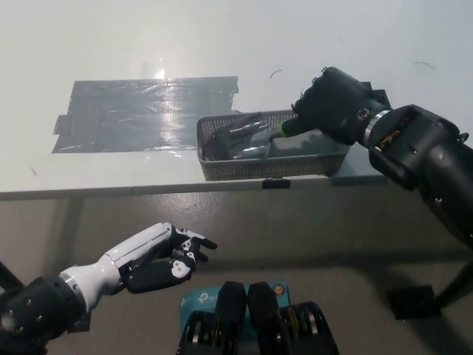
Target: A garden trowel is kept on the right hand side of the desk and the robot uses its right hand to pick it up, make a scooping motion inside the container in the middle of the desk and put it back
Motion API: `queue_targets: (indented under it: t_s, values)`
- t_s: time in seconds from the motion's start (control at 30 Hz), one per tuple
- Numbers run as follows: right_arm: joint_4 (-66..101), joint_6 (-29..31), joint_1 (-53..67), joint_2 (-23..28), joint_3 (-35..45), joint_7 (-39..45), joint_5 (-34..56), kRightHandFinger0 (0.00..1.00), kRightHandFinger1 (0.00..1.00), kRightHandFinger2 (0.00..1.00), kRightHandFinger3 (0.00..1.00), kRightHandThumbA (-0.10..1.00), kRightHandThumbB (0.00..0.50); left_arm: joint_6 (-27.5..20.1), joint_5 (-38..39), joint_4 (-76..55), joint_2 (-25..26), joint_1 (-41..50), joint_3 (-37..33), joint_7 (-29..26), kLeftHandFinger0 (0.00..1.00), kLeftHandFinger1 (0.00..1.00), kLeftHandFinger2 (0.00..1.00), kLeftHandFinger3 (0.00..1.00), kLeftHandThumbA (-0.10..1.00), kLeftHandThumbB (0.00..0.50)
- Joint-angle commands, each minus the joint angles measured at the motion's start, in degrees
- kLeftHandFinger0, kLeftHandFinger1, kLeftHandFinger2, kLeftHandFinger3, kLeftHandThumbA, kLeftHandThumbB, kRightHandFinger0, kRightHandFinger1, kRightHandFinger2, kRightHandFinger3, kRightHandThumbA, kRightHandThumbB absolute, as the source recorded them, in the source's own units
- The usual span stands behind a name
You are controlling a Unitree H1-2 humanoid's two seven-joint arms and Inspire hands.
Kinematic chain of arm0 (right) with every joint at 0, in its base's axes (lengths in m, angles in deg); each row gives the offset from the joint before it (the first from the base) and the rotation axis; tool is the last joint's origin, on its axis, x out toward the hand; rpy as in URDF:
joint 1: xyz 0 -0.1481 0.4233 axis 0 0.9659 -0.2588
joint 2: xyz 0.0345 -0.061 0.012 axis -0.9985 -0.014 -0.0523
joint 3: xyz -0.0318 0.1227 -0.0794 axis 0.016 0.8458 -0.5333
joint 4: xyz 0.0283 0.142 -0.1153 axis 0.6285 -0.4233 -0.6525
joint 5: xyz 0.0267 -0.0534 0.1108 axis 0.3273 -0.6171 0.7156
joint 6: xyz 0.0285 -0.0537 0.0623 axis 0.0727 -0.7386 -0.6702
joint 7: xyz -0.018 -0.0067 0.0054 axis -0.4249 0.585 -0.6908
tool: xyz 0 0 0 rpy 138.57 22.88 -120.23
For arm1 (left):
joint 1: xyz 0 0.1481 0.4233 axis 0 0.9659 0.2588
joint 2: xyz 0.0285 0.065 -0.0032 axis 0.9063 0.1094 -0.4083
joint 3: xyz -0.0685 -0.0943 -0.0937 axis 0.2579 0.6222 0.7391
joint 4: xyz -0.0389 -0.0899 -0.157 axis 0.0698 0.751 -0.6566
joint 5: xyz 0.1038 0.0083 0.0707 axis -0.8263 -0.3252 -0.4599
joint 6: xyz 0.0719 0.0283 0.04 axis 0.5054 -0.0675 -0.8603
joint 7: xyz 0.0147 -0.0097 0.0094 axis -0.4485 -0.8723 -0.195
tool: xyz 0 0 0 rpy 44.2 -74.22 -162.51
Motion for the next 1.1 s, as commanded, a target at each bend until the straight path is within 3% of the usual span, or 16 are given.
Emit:
queue_targets:
  t_s: [0.0,0.1,0.23,0.3,0.33,0.37,0.43,0.47,0.6,0.63,0.67,0.7,0.73,0.8,0.97,1.07]
  values:
    - [0.52,-3.82,-0.93,-1.63,3.44,2.96,5.34,0.0,0.03,0.41,0.1,-0.1,0.035,0.74,-0.91,-0.06,0.84,-0.59,0.45,0.83,0.67,0.72,0.77,0.99,1.0,0.275]
    - [0.45,-5.9,0.07,-1.67,6.44,4.84,7.6,0.0,0.03,0.4,0.04,-0.1,0.049,0.74,-1.15,0.08,0.62,-0.18,0.82,0.87,0.67,0.73,0.78,0.99,1.0,0.274]
    - [0.0,-8.85,1.67,-1.97,11.42,5.13,12.12,0.0,0.09,0.42,0.0,-0.1,0.223,0.74,-1.27,-0.04,0.58,1.01,1.37,0.62,0.67,0.73,0.78,0.99,1.0,0.287]
    - [-0.15,-12.25,2.42,-1.67,15.78,6.5,15.64,0.0,0.11,0.45,0.27,-0.1,0.191,0.74,-1.13,0.02,0.34,1.62,1.85,0.74,0.69,0.73,0.77,0.98,1.0,0.298]
    - [0.17,-13.93,2.7,-1.7,17.55,6.62,16.43,0.0,0.11,0.44,0.25,-0.1,0.213,0.74,-1.13,0.07,0.18,1.85,1.92,0.57,0.69,0.73,0.77,0.97,1.0,0.316]
    - [0.61,-15.38,2.87,-1.66,19.11,7.49,17.34,0.0,0.12,0.45,0.5,-0.1,0.216,0.74,-1.24,-0.19,0.21,1.96,1.82,0.52,0.69,0.73,0.77,0.96,1.0,0.315]
    - [0.36,-15.84,3.1,-1.76,20.94,7.04,19.0,0.0,0.1,0.43,0.38,-0.1,0.246,0.74,-1.54,0.0,-0.14,2.28,2.16,0.8,0.69,0.73,0.78,0.96,1.0,0.319]
    - [0.28,-15.61,3.44,-1.59,22.78,6.47,21.35,0.0,0.08,0.4,0.05,-0.1,0.233,0.74,-1.52,0.07,-0.34,2.55,2.36,0.75,0.68,0.73,0.78,0.96,1.0,0.307]
    - [0.56,-16.83,4.05,-0.84,25.58,5.77,23.67,0.0,0.06,0.39,0.06,-0.1,0.29,0.74,-2.1,0.21,-1.01,3.19,2.9,0.87,0.66,0.72,0.78,0.97,1.0,0.296]
    - [-0.13,-17.0,3.77,-0.03,25.64,6.08,23.58,0.0,0.14,0.49,0.05,-0.1,0.244,0.74,-2.26,0.08,-0.91,3.37,2.9,0.68,0.66,0.73,0.78,0.97,1.0,0.291]
    - [0.36,-17.67,3.63,0.53,25.41,6.52,23.04,0.0,0.17,0.52,0.46,-0.1,0.235,0.74,-2.37,-0.1,-0.92,3.71,3.12,0.61,0.67,0.73,0.79,0.97,1.0,0.294]
    - [0.56,-17.66,3.3,1.18,25.27,6.85,23.3,0.0,0.14,0.46,0.73,-0.1,0.186,0.74,-2.32,-0.19,-0.72,3.99,3.22,0.54,0.67,0.73,0.79,0.98,1.0,0.302]
    - [-0.09,-17.19,2.74,1.27,24.85,6.58,23.46,0.0,0.09,0.39,0.66,-0.1,0.191,0.74,-2.27,-0.45,-0.49,4.52,3.58,0.37,0.68,0.74,0.8,0.99,1.0,0.309]
    - [-2.16,-15.63,1.19,3.2,24.82,5.79,24.45,0.0,0.1,0.4,0.12,-0.1,0.189,0.74,-2.2,-0.68,-0.42,5.3,4.17,0.36,0.68,0.74,0.8,1.0,1.0,0.303]
    - [-6.83,-15.27,-0.73,5.95,25.97,3.75,26.97,0.0,0.15,0.43,0.09,-0.1,0.16,0.74,-3.48,-0.65,-0.89,6.53,5.08,1.02,0.69,0.75,0.8,0.99,1.0,0.296]
    - [-8.21,-16.75,-0.05,6.35,24.8,2.5,25.37,0.0,0.13,0.38,0.14,-0.1,0.194,0.74,-3.59,-0.78,-0.98,6.98,5.43,1.52,0.69,0.75,0.8,0.99,1.0,0.301]
